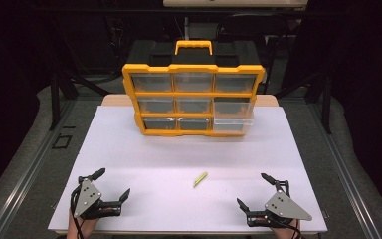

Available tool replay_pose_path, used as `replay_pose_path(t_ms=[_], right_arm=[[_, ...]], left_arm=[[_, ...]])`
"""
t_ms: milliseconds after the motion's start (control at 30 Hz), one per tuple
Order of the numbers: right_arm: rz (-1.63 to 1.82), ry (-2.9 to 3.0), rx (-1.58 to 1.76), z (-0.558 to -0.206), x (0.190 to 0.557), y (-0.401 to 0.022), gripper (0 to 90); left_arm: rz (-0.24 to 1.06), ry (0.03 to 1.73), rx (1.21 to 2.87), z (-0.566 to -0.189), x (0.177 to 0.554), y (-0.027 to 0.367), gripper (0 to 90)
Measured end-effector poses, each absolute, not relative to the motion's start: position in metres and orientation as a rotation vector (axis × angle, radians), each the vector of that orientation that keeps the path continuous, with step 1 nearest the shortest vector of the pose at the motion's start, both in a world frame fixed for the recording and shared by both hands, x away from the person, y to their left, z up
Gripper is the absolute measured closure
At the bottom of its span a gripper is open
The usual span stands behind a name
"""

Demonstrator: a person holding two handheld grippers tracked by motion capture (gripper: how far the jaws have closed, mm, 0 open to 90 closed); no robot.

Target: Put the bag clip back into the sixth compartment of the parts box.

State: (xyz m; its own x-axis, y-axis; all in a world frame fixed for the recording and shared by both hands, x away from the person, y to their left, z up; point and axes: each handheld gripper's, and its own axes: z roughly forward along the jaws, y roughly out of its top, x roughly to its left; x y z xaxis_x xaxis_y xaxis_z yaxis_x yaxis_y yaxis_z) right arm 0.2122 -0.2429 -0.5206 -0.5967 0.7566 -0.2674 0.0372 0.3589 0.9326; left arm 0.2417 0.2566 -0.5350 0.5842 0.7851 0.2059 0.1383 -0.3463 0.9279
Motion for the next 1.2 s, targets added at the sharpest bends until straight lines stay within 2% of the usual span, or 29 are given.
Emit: replay_pose_path(t_ms=[1200], right_arm=[[1.284,1.941,0.696,-0.522,0.216,-0.240,0.0]], left_arm=[[0.736,0.742,1.854,-0.531,0.252,0.228,0.0]])
